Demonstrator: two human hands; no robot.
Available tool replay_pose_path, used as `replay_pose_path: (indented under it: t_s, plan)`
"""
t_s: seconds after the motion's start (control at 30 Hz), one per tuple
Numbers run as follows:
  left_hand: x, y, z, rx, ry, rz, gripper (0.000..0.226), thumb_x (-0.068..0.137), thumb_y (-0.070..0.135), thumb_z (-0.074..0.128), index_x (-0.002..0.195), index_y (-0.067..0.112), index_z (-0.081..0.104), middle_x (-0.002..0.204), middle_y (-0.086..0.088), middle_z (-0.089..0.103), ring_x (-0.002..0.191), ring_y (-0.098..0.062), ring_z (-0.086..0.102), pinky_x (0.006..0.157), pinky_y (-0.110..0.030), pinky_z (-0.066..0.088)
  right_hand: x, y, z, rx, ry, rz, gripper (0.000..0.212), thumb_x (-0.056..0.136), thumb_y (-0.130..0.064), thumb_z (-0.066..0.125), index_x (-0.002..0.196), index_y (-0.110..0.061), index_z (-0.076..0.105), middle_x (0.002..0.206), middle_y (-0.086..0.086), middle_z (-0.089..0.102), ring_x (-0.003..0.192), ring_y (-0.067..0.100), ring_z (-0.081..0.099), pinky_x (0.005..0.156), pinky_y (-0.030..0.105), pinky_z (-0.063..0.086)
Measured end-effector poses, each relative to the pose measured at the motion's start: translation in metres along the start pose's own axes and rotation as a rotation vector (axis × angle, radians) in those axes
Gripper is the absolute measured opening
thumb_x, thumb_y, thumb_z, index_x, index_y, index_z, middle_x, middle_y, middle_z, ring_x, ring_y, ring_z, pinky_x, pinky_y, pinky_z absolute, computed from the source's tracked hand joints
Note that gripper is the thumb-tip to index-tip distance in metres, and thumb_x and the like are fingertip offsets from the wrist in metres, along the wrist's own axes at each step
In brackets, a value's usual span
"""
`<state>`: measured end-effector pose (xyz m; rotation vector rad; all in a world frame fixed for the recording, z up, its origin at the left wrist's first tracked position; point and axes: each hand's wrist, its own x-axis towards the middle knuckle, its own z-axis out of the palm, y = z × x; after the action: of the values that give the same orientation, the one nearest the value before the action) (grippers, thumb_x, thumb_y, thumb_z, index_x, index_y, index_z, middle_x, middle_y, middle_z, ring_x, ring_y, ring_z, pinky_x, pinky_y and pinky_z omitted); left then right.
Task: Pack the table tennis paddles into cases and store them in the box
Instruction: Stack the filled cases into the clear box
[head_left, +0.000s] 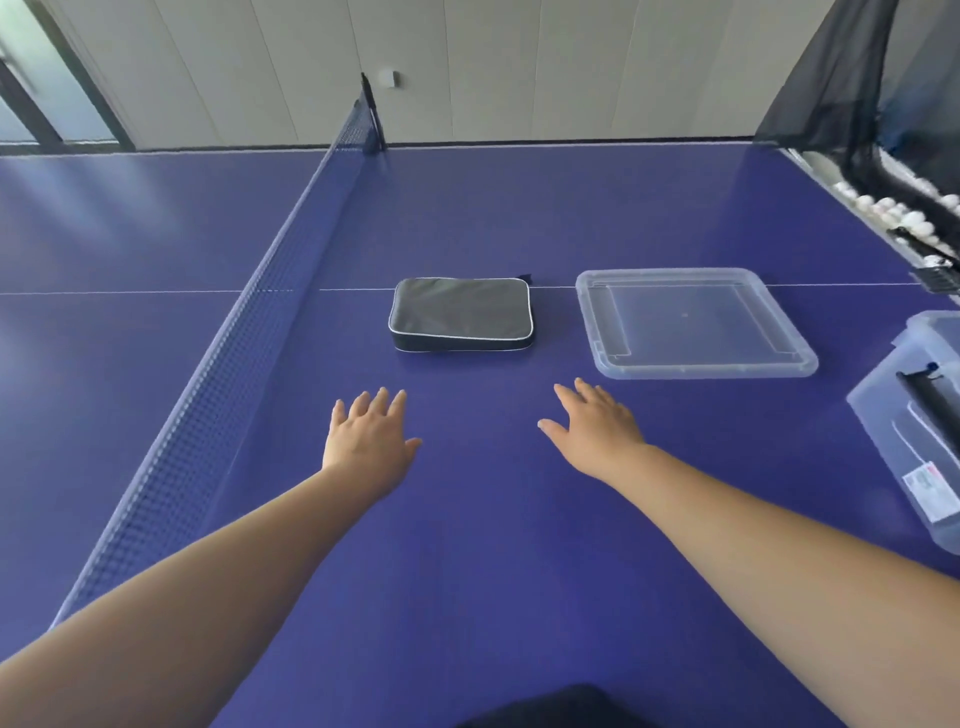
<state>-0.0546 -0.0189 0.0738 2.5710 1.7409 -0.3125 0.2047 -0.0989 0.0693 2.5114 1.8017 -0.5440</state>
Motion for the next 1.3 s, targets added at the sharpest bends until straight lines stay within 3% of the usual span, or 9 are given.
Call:
replay_pose_path:
  t_s: [0.17, 0.57, 0.77, 1.0, 1.13, 1.2, 1.3]
  plan:
    - [0.022, -0.048, 0.002, 0.003, -0.005, 0.056, 0.070, 0.100, 0.052, 0.038, 0.156, 0.023, 0.008, 0.164, -0.004, 0.005, 0.150, -0.028, 0.006, 0.122, -0.048, 0.007, 0.014, -0.042, 0.006, 0.121, 0.015, 0.078, 0.068, 0.098, -0.055, 0.038, 0.154, -0.024, 0.016, 0.163, 0.004, 0.009, 0.149, 0.028, 0.010, 0.117, 0.048, 0.022]
    - [0.138, -0.073, 0.016, -0.089, 0.041, 0.018, 0.075, 0.097, 0.055, 0.041, 0.156, 0.025, 0.006, 0.164, -0.005, 0.004, 0.150, -0.028, 0.010, 0.121, -0.048, 0.011, 0.129, -0.043, 0.008, 0.021, 0.096, 0.074, 0.070, 0.096, -0.054, 0.044, 0.154, -0.028, 0.014, 0.163, 0.005, 0.002, 0.149, 0.032, 0.006, 0.117, 0.051, 0.020]
    - [0.214, -0.066, 0.020, -0.141, 0.107, -0.044, 0.073, 0.095, 0.060, 0.041, 0.155, 0.029, 0.012, 0.161, -0.011, 0.014, 0.143, -0.033, 0.026, 0.117, -0.047, 0.021, 0.211, -0.044, 0.008, 0.108, 0.149, 0.109, 0.077, 0.091, -0.059, 0.049, 0.153, -0.030, 0.015, 0.162, 0.011, 0.007, 0.147, 0.032, 0.013, 0.113, 0.050, 0.027]
    - [0.278, -0.051, 0.053, -0.700, -0.011, -0.252, 0.077, 0.089, 0.063, 0.048, 0.153, 0.033, 0.018, 0.153, -0.005, 0.036, 0.134, -0.030, 0.041, 0.099, -0.043, 0.042, 0.278, -0.037, 0.027, 0.377, 0.149, 0.223, 0.087, 0.082, -0.071, 0.051, 0.152, -0.036, 0.014, 0.157, 0.009, 0.020, 0.142, 0.031, 0.025, 0.108, 0.051, 0.034]
    - [0.289, -0.042, 0.060, -0.878, -0.003, -0.216, 0.077, 0.088, 0.054, 0.060, 0.152, 0.038, 0.019, 0.141, 0.000, 0.047, 0.120, -0.025, 0.052, 0.085, -0.034, 0.046, 0.291, -0.032, 0.039, 0.567, 0.180, 0.270, 0.091, 0.078, -0.068, 0.061, 0.151, -0.035, 0.019, 0.148, 0.004, 0.036, 0.139, 0.027, 0.026, 0.106, 0.049, 0.038]
    - [0.293, -0.037, 0.060, -0.939, -0.012, -0.224, 0.080, 0.086, 0.049, 0.064, 0.151, 0.041, 0.018, 0.132, 0.003, 0.050, 0.098, -0.020, 0.059, 0.073, -0.029, 0.047, 0.295, -0.033, 0.040, 0.632, 0.210, 0.281, 0.090, 0.076, -0.065, 0.066, 0.150, -0.037, 0.021, 0.148, 0.001, 0.036, 0.139, 0.026, 0.025, 0.105, 0.048, 0.037]
    - [0.293, -0.029, 0.058, -1.044, -0.033, -0.261, 0.083, 0.084, 0.044, 0.069, 0.149, 0.046, 0.017, 0.126, 0.007, 0.044, 0.073, -0.005, 0.055, 0.057, -0.021, 0.043, 0.297, -0.034, 0.039, 0.715, 0.218, 0.312, 0.090, 0.073, -0.061, 0.071, 0.147, -0.041, 0.025, 0.147, 0.000, 0.035, 0.138, 0.025, 0.028, 0.102, 0.044, 0.038]
